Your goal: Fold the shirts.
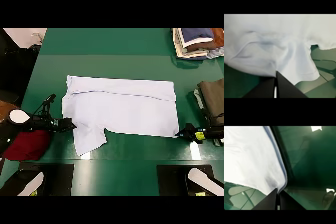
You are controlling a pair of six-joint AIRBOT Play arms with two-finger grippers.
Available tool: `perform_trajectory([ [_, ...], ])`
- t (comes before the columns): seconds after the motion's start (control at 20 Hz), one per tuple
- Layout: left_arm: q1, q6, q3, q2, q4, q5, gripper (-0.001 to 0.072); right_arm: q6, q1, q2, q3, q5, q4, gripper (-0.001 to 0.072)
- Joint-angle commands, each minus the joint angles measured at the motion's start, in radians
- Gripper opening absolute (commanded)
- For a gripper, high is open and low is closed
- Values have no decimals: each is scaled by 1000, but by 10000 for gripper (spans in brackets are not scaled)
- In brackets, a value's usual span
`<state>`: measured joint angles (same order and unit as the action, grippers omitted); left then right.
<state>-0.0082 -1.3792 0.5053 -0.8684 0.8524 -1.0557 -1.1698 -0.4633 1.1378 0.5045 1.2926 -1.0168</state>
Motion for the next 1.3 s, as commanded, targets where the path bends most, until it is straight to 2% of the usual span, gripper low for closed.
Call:
perform_trajectory([
  [0.0, 0, -2, 27, 3, 63, -80, 26, 0, 7, -53, 21, 15, -7, 17],
  [0.25, 0, -30, 47, 145, 114, -260, 26, -72, -50, -296, 102, 241, -160, 17],
  [0.4, 0, -83, 47, 303, 113, -409, 27, -114, -59, -451, 98, 317, -245, 17],
  [0.55, 0, -117, 62, 368, 85, -536, 28, -152, -58, -572, 100, 327, -229, 17],
  [0.65, 0, -117, 106, 353, 87, -478, 28, -158, -58, -603, 121, 296, -192, 17],
  [0.8, 0, -95, 181, 257, 91, -287, 27, -157, -26, -534, 205, 234, -127, 17],
  [1.0, 0, 0, 280, 61, 90, -113, 28, -157, 134, -304, 350, 117, -130, 17],
  [1.25, 0, 44, 429, -227, 91, 48, 28, -160, 284, 27, 547, 29, -130, 17],
])
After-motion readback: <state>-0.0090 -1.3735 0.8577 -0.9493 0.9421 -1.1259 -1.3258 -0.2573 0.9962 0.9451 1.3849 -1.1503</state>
